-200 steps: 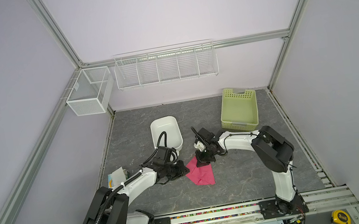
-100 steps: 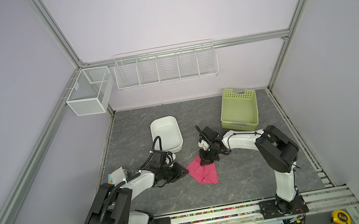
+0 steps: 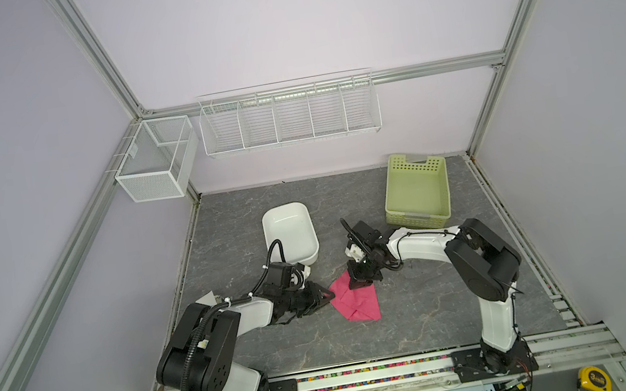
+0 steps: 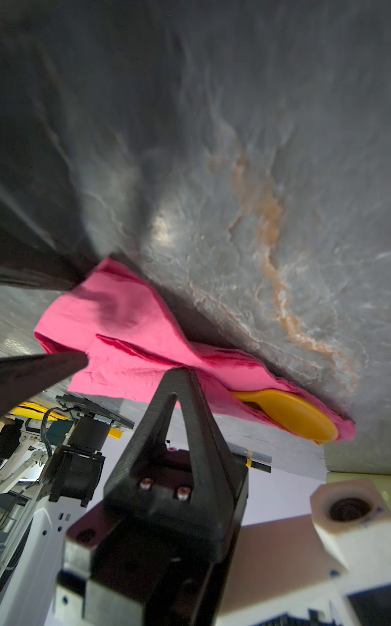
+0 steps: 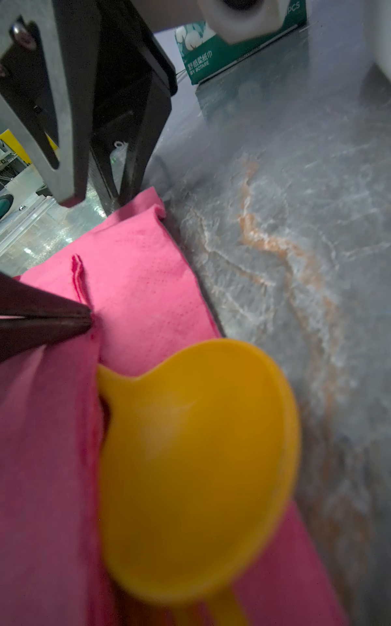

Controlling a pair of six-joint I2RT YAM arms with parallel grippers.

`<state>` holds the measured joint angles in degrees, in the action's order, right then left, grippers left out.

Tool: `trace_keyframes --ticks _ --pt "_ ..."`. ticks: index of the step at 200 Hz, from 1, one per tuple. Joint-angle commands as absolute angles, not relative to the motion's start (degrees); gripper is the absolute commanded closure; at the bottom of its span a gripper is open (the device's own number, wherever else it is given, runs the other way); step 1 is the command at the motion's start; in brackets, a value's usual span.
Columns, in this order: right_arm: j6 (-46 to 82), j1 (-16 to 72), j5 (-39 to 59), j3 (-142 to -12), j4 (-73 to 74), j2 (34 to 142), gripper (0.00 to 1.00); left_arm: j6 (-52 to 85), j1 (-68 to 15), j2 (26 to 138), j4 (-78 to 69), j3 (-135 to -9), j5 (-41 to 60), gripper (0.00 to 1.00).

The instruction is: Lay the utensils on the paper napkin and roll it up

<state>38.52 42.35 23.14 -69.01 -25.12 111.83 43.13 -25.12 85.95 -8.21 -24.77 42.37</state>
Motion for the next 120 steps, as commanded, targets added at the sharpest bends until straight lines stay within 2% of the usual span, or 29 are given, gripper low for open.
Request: trace_keyframes --ticks 1,70,120 --pt "37.84 41.98 20.22 -68.05 -28.83 112.15 0.93 44.45 -24.83 86.62 -9.25 -24.41 40.52 0.66" --pt "37.71 42.0 20.44 -68.62 -29.0 112.5 0.93 40.94 -24.85 86.1 -3.96 -30.2 39.02 0.65" --pt "37.6 42.01 20.61 -68.99 -29.18 112.85 0.93 32.75 -25.04 85.91 7.47 -35.58 35.06 0.65"
